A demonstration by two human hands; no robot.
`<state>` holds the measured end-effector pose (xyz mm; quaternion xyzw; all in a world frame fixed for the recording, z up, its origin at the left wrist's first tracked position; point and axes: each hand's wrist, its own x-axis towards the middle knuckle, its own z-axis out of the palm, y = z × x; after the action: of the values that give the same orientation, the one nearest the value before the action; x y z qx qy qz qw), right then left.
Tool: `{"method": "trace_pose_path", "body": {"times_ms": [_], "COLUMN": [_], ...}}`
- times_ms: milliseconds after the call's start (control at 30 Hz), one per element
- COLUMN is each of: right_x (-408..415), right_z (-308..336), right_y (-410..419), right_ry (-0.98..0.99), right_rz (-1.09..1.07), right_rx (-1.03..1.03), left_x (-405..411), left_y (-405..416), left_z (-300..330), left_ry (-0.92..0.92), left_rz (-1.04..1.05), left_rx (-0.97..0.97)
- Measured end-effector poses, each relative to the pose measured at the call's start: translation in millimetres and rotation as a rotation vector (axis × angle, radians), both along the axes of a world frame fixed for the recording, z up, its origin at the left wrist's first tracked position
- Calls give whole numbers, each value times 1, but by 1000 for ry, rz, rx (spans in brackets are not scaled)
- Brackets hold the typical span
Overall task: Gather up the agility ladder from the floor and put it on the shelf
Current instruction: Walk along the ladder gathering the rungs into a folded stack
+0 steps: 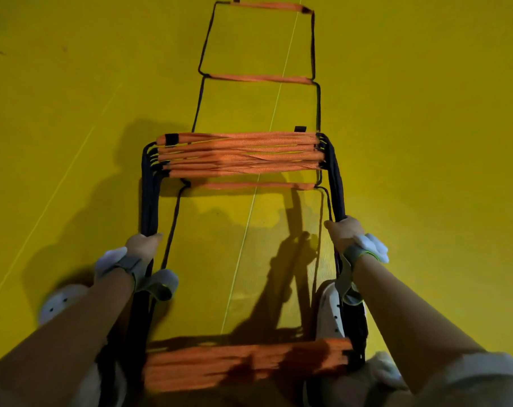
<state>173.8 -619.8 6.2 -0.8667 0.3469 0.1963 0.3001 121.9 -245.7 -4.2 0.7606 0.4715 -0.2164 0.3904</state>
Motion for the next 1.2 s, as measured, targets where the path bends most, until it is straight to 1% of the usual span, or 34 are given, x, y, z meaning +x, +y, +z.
{"method": "trace_pose_path", "body": {"times_ms": [67,233,333,433,467,533,667,767,833,933,967,1067,1200], "right_x": [1,0,0,1,-1,-1,-6,-5,-9,-14,-14,-14,-10], "right_z": [-12,-32,-33,-26,-21,-16,-2,3,16,41,48,69,113], "right_y": [-1,-2,2,5,7,7,4,2,3,3,2,-5,-13], "right_ry": [55,118,118,157,165,157,92,28,-19,-102,-114,-150,-265], "right_rz": [-5,-48,-42,14,24,30,-37,-89,-99,-186,-190,-114,-152], "right_rx": [18,84,13,-139,-164,-147,-114,15,-8,-46,-26,84,183], "left_x": [2,-5,-9,-10,-12,-11,-11,-12,-14,-16,-16,-16,-18], "left_y": [2,6,7,6,5,4,3,3,3,4,4,5,3], "left_z": [-14,-29,-29,-27,-24,-19,4,19,34,62,70,102,149], "left_ry": [30,75,84,17,-22,-97,-186,-244,-276,-313,-325,-375,-482], "left_rz": [-11,-18,-23,30,44,76,107,112,114,106,107,125,113], "left_rx": [2,-160,-217,-225,-213,-199,-213,-250,-261,-214,-197,-180,-170]}}
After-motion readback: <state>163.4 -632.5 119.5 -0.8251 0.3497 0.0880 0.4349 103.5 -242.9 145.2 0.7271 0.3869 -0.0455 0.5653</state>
